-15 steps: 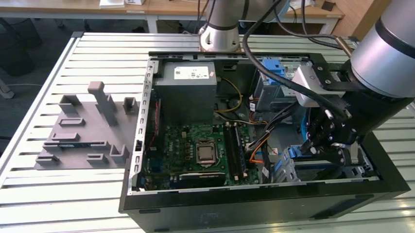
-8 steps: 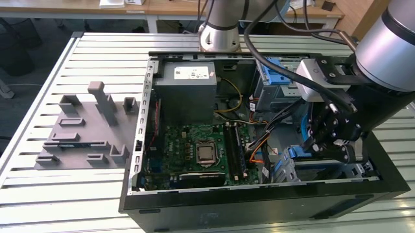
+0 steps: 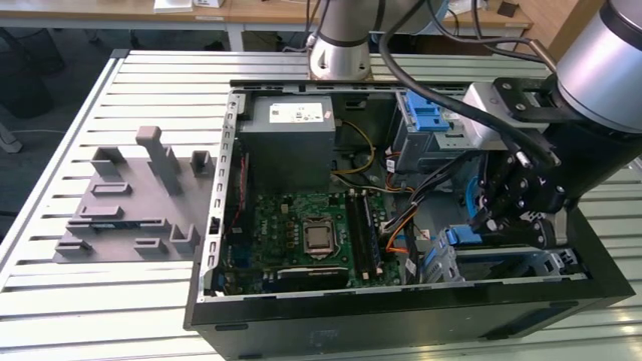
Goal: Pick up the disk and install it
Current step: 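Insert the first disk wire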
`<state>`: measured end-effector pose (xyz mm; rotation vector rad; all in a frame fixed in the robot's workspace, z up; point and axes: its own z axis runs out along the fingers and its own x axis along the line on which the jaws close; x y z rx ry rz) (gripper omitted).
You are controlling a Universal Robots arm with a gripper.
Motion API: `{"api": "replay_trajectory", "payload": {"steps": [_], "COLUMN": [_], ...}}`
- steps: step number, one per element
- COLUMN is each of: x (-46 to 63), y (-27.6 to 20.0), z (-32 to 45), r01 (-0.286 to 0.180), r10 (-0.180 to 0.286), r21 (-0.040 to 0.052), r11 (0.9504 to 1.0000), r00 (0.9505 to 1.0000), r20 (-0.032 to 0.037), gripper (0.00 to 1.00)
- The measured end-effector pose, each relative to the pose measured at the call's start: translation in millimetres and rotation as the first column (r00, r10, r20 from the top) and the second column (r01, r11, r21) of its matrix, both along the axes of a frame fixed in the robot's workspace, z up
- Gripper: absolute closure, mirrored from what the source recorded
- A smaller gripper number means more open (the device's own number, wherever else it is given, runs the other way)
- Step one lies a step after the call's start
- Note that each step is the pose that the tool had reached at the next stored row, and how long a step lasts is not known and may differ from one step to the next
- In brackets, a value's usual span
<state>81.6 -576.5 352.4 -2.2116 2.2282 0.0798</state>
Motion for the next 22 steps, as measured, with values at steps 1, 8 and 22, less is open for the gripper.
{"api": "replay_trajectory", "payload": {"steps": [1, 8, 22], "x": [0.0, 1.9, 14.2], "y": [0.0, 0.1, 0.2], "z": [0.6, 2.2, 8.5], "r01": [0.0, 0.0, 0.0], "r10": [0.0, 0.0, 0.0], "r21": [0.0001, -0.0001, -0.0001], "r11": [1.0, 1.0, 1.0], "r00": [1.0, 1.0, 1.0], "r20": [0.0, -0.0005, -0.0019], "gripper": [0.89, 0.89, 0.89]}}
